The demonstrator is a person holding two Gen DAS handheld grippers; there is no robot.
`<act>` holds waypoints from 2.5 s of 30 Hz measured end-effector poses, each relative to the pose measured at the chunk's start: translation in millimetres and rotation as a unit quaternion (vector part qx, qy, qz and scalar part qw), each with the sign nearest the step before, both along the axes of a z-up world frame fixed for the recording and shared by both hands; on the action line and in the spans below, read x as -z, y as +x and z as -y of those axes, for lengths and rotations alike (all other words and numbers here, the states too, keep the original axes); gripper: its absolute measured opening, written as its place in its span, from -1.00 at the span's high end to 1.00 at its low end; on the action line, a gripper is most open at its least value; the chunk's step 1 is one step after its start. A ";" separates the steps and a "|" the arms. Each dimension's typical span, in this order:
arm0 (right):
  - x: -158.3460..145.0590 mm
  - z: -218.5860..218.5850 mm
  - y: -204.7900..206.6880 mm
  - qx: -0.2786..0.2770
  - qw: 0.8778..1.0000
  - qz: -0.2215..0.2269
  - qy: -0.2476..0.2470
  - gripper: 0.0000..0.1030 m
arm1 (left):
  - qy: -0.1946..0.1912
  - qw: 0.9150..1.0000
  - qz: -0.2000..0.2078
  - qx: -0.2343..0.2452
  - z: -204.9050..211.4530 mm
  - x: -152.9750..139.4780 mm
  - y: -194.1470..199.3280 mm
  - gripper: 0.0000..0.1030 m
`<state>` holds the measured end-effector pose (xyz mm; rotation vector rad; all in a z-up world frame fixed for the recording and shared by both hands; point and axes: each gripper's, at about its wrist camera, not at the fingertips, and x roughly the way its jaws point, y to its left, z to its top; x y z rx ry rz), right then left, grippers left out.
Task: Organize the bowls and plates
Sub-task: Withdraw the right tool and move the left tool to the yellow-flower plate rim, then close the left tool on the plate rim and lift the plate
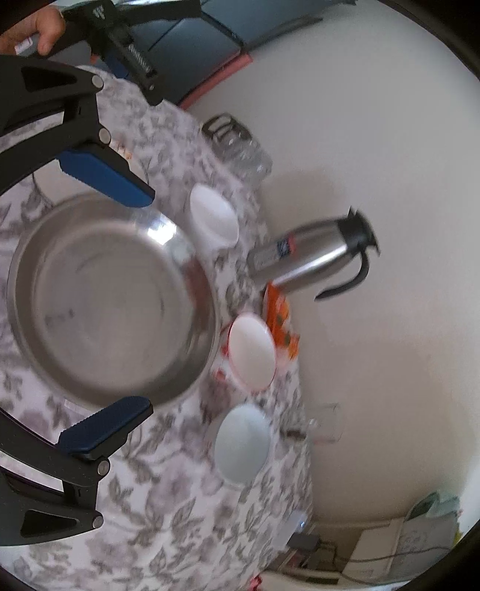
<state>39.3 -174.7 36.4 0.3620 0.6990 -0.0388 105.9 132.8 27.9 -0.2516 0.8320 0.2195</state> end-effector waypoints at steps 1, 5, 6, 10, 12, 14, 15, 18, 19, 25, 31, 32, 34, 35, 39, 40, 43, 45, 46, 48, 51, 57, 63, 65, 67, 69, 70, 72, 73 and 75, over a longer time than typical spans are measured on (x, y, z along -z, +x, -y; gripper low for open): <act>-1.4 -6.9 0.4 -0.012 1.000 0.004 0.003 -1.00 | -0.001 1.000 -0.002 -0.006 -4.9 -0.2 -1.3 -0.97; -6.9 -43.2 1.3 -0.058 0.998 0.013 -0.009 -1.00 | -0.014 0.999 -0.017 -0.030 -27.5 3.5 -4.8 -0.97; -6.4 -52.0 2.1 -0.072 0.997 0.013 -0.007 -1.00 | -0.024 0.999 -0.023 -0.036 -35.7 7.2 -5.1 -0.97; 0.7 -85.2 3.0 -0.119 0.993 0.001 0.004 -1.00 | -0.051 0.996 -0.049 -0.052 -57.4 22.3 -5.6 -0.97; 5.9 -100.1 3.3 -0.138 0.990 -0.007 0.006 -1.00 | -0.055 0.995 -0.062 -0.058 -66.0 30.6 -5.1 -0.97; 10.6 -112.6 3.6 -0.150 0.989 -0.012 0.010 -0.99 | -0.061 0.993 -0.075 -0.064 -72.1 39.4 -4.7 -0.97; 12.7 -117.6 3.3 -0.154 0.988 -0.014 0.013 -0.99 | -0.069 0.992 -0.081 -0.065 -75.2 43.7 -4.8 -0.97; 21.5 -127.3 5.0 -0.161 0.986 -0.028 0.023 -0.76 | -0.096 0.989 -0.092 -0.060 -81.0 53.1 -4.2 -0.96; 24.3 -129.7 5.6 -0.160 0.986 -0.032 0.022 -0.75 | -0.102 0.988 -0.097 -0.056 -82.0 56.5 -3.3 -0.96; 35.3 -136.4 4.1 -0.135 0.989 -0.046 0.026 -0.53 | -0.134 0.984 -0.111 -0.040 -87.0 69.9 -1.1 -0.96; 43.3 -147.3 0.9 -0.118 0.991 -0.054 0.033 -0.42 | -0.150 0.982 -0.117 -0.010 -88.5 81.3 4.3 -0.96; 45.3 -149.0 0.5 -0.116 0.991 -0.058 0.035 -0.41 | -0.152 0.981 -0.118 -0.004 -88.1 83.2 5.2 -0.96; 50.4 -153.1 -1.1 -0.113 0.991 -0.066 0.033 -0.35 | -0.151 0.981 -0.120 0.005 -87.8 86.0 6.5 -0.95; 52.9 -153.7 -1.4 -0.109 0.991 -0.070 0.032 -0.32 | -0.150 0.981 -0.120 0.011 -87.2 87.3 7.6 -0.95; 65.3 -147.4 -0.5 -0.087 0.991 -0.092 0.046 -0.20 | -0.152 0.980 -0.125 0.036 -85.4 94.9 13.8 -0.79; 68.4 -146.2 0.5 -0.085 0.990 -0.098 0.050 -0.15 | -0.152 0.979 -0.126 0.041 -85.2 96.4 15.0 -0.78; 77.0 -147.1 3.4 -0.089 0.988 -0.114 0.056 -0.08 | -0.158 0.977 -0.129 0.066 -81.3 101.9 22.1 -0.53; 82.4 -149.8 5.1 -0.094 0.986 -0.126 0.052 -0.02 | -0.164 0.974 -0.133 0.084 -77.1 107.5 29.1 -0.37; 85.1 -150.8 6.4 -0.094 0.986 -0.131 0.049 0.00 | -0.165 0.973 -0.135 0.090 -75.1 109.6 31.3 -0.31; 89.9 -151.2 8.8 -0.090 0.985 -0.140 0.044 0.00 | -0.168 0.970 -0.139 0.106 -70.3 115.3 37.6 -0.05; 96.2 -147.5 11.6 -0.075 0.985 -0.150 0.036 0.07 | -0.164 0.969 -0.141 0.117 -65.5 119.8 44.3 0.26; 96.8 -147.7 10.7 -0.069 0.985 -0.158 0.025 0.15 | -0.164 0.967 -0.124 0.149 -55.7 121.1 57.8 0.48; 107.7 -143.1 14.7 -0.053 0.981 -0.188 0.016 0.15 | -0.168 0.963 -0.124 0.169 -48.4 127.3 63.6 0.51; 112.5 -142.2 16.2 -0.053 0.979 -0.195 0.022 0.15 | -0.175 0.963 -0.120 0.169 -50.9 127.5 62.3 0.55; 114.1 -143.6 18.6 -0.058 0.979 -0.194 0.024 0.15 | -0.191 0.960 -0.118 0.166 -55.5 128.3 59.8 0.59; 114.3 -146.3 19.9 -0.066 0.980 -0.189 0.022 0.15 | -0.204 0.958 -0.116 0.164 -59.1 127.4 56.1 0.65; 114.7 -147.6 20.5 -0.066 0.980 -0.188 0.018 0.15 | -0.208 0.958 -0.112 0.164 -60.6 125.9 53.6 0.66; 115.7 -147.0 22.1 -0.062 0.980 -0.186 0.016 0.15 | -0.211 0.957 -0.109 0.163 -62.7 123.5 49.6 0.71; 115.8 -145.9 22.6 -0.060 0.981 -0.185 0.016 0.18 | -0.214 0.957 -0.109 0.161 -64.4 122.4 47.2 0.72; 114.6 -145.9 23.0 -0.063 0.981 -0.181 0.015 0.24 | -0.213 0.959 -0.109 0.154 -68.0 120.4 42.8 0.75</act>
